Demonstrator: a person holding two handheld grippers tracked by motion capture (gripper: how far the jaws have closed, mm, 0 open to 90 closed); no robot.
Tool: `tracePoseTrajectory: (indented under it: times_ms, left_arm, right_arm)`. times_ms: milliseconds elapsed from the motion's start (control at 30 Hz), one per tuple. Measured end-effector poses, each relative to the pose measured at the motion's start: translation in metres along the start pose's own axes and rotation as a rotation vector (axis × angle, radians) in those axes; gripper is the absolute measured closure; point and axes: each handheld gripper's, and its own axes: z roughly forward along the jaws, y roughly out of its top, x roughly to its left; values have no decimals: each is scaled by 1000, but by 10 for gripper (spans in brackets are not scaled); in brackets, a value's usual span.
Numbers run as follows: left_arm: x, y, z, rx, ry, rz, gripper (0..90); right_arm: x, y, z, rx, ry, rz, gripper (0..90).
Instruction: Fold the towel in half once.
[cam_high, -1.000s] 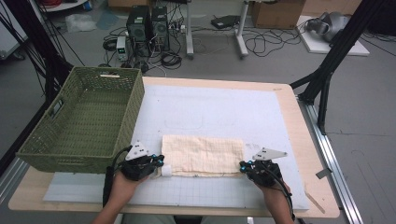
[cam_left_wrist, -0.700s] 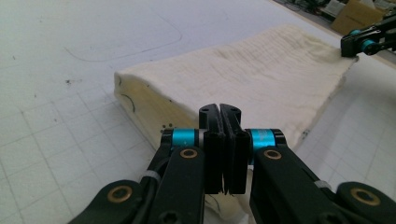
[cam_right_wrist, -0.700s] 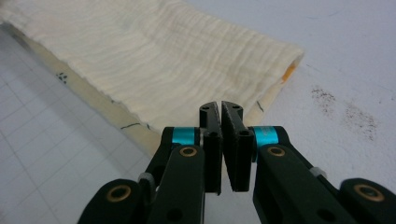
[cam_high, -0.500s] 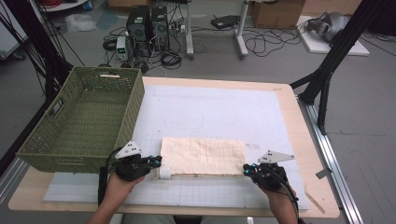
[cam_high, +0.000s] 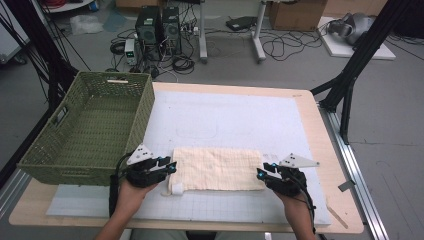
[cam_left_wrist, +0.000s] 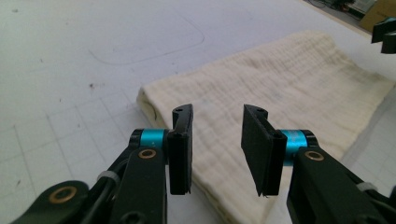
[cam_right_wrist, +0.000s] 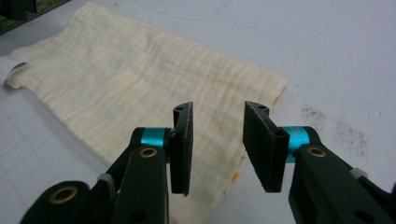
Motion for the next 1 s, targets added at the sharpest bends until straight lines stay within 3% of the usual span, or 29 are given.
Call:
tracePoseTrajectory:
  times_ms: [200, 300, 400, 433, 467, 533, 600, 700, 767, 833, 933, 1000]
  left_arm:
    - [9, 16, 29, 18, 29, -12, 752]
    - [12, 21, 43, 32, 45, 1, 790]
    - [15, 22, 55, 71, 88, 23, 812]
    - [16, 21, 60, 107, 107, 44, 827]
    - [16, 20, 65, 150, 131, 89, 832]
    - [16, 18, 70, 193, 168, 143, 839]
    - [16, 17, 73, 178, 190, 157, 848]
    - [15, 16, 76, 169, 232, 191, 867]
    - [14, 16, 77, 165, 249, 179, 868]
    - [14, 17, 76, 160, 268, 160, 862]
    - [19, 20, 70, 111, 285, 119, 750]
    - [24, 20, 67, 85, 274, 106, 720]
  right_arm:
    - [-11, 16, 30, 15, -2, -11, 631]
    - [-14, 23, 50, 45, 4, -22, 672]
    - [-16, 25, 65, 85, 5, -40, 689]
    - [-16, 25, 70, 99, 2, -41, 690]
    - [-17, 24, 74, 110, -6, -41, 690]
    - [-21, 22, 79, 134, -24, -35, 693]
    - [-26, 20, 79, 114, -31, -24, 699]
    - [-31, 19, 78, 102, -82, -41, 705]
    - [-34, 18, 76, 102, -107, -18, 731]
    - [-36, 18, 74, 106, -141, -12, 688]
    - [-41, 17, 69, 89, -141, 38, 667]
    - [-44, 19, 64, 33, -115, 48, 647]
